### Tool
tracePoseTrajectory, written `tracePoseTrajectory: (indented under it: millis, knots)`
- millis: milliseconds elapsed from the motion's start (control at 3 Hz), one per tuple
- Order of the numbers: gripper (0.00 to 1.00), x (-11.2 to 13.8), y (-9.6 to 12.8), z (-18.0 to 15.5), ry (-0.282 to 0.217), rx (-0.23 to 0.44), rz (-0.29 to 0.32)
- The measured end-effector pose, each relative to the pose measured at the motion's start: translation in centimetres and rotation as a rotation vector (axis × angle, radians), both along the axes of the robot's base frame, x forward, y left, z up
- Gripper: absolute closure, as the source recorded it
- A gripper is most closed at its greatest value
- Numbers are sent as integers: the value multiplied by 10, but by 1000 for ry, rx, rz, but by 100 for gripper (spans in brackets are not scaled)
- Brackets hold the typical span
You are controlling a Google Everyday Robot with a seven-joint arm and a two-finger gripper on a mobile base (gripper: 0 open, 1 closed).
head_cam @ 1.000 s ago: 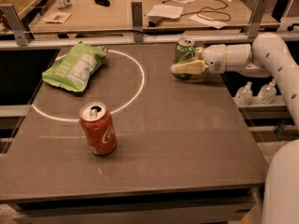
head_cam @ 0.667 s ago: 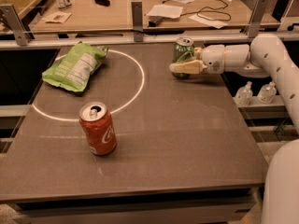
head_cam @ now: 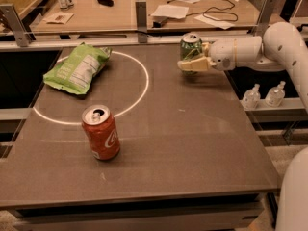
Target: Knock green can over
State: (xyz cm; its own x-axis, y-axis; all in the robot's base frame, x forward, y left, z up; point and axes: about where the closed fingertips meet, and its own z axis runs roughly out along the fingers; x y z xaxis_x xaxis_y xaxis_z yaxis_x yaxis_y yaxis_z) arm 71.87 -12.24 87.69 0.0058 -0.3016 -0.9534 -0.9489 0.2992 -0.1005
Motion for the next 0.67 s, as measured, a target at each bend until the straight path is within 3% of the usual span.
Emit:
tracePoseTrajectory:
  millis: [333, 667]
  knots:
    - [100, -9, -4, 24, -72, 17, 16]
    - [100, -18, -6, 48, -208, 60, 55]
